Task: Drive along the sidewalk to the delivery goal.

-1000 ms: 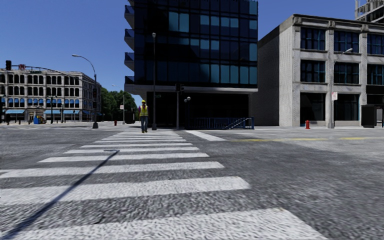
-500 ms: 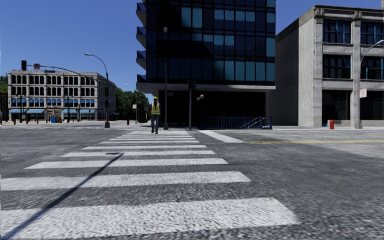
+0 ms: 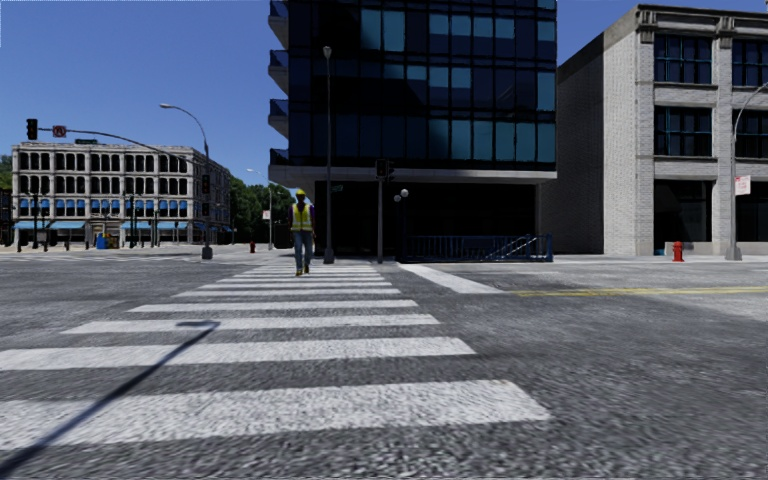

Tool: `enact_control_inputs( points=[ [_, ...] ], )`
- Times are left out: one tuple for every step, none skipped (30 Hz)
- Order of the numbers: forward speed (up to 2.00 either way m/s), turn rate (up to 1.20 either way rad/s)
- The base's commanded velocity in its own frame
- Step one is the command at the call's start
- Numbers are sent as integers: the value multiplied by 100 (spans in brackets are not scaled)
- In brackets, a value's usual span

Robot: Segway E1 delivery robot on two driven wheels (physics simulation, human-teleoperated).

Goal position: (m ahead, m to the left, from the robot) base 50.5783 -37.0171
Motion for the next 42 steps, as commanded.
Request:
enact_control_inputs(
  points=[
    [151, 0],
    [151, 5],
    [151, 8],
    [152, 9],
    [152, 9],
    [153, 6],
    [155, 0],
    [156, 0],
    [156, 0],
    [158, 0],
    [160, 0],
    [160, 0],
    [160, 0],
    [161, 0],
    [161, 0],
    [161, 0],
    [161, 0],
    [161, 0],
    [161, 0],
    [161, 0],
    [161, 0],
    [161, 6],
    [161, 9],
    [161, 13],
    [161, 13],
    [161, 19],
    [161, 32],
    [161, 37],
    [161, 37],
    [161, 38],
    [161, 39],
    [161, 36],
    [161, 36],
    [161, 15],
    [161, 3],
    [161, 0],
    [161, 0],
    [161, 0],
    [161, 0],
    [161, 0],
    [161, 0],
    [161, 0]
  ],
)
